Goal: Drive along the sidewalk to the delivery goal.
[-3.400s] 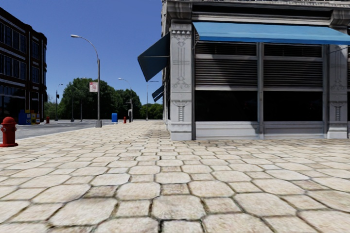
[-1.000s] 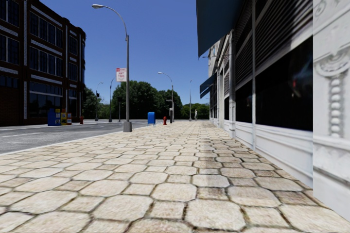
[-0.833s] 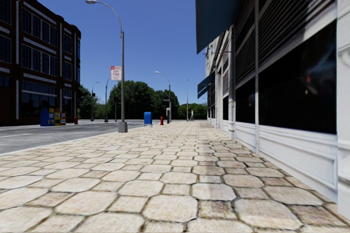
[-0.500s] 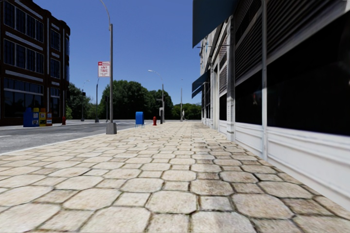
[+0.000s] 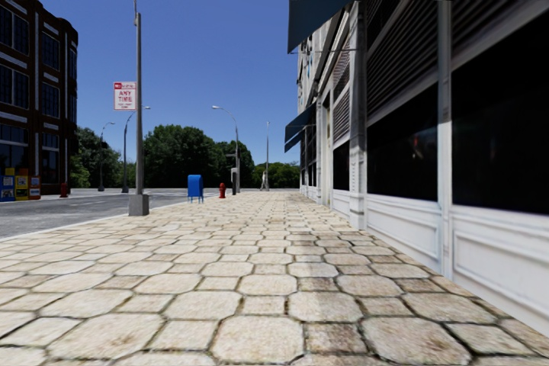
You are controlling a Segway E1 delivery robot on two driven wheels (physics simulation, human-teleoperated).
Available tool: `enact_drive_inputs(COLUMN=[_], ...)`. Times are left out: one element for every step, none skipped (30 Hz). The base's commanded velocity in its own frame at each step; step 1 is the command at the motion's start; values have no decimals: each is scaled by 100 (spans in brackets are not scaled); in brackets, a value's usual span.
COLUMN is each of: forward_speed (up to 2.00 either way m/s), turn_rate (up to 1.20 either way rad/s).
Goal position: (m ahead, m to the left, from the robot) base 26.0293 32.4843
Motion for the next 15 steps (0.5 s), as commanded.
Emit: enact_drive_inputs(forward_speed=[200, 200, 200, 200, 200, 200, 200, 200, 200, 200, 200, 200, 200, 200, 200], turn_rate=[0, 0, 0, 0, 0, 0, 0, 0, 0, 0, 0, 0, 0, 0, 0])
